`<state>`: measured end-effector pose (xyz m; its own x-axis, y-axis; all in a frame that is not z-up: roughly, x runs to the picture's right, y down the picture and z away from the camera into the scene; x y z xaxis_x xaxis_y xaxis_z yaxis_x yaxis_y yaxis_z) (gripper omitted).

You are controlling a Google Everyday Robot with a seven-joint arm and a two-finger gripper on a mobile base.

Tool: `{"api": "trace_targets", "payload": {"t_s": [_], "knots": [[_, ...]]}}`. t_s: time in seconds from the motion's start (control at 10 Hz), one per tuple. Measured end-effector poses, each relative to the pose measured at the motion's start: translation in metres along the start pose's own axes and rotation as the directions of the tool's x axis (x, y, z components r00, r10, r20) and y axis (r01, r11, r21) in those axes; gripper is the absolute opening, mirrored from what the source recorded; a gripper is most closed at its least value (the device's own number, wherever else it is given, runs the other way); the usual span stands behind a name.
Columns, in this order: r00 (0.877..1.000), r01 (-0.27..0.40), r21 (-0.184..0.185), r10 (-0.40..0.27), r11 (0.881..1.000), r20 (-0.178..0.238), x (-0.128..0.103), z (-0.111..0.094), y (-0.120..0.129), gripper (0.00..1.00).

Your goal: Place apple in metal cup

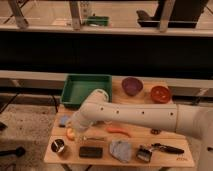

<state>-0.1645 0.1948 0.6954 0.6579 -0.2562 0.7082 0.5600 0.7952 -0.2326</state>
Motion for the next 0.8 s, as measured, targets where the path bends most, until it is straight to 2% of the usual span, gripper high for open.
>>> {"api": "trace_targets", "payload": {"t_s": [0.1, 0.3, 0.5, 0.8], "knots": [[1.000, 0.015, 0.008, -0.015, 1.000, 0.001, -0.013, -0.007, -0.004, 0.00], [0.999, 0.034, 0.009, -0.034, 0.999, 0.015, -0.027, -0.007, -0.007, 0.00], [0.996, 0.054, -0.001, -0.054, 0.999, 0.071, -0.040, -0.001, -0.008, 0.00], [0.983, 0.083, -0.021, -0.078, 0.996, 0.168, -0.061, 0.009, -0.009, 0.00]]}}
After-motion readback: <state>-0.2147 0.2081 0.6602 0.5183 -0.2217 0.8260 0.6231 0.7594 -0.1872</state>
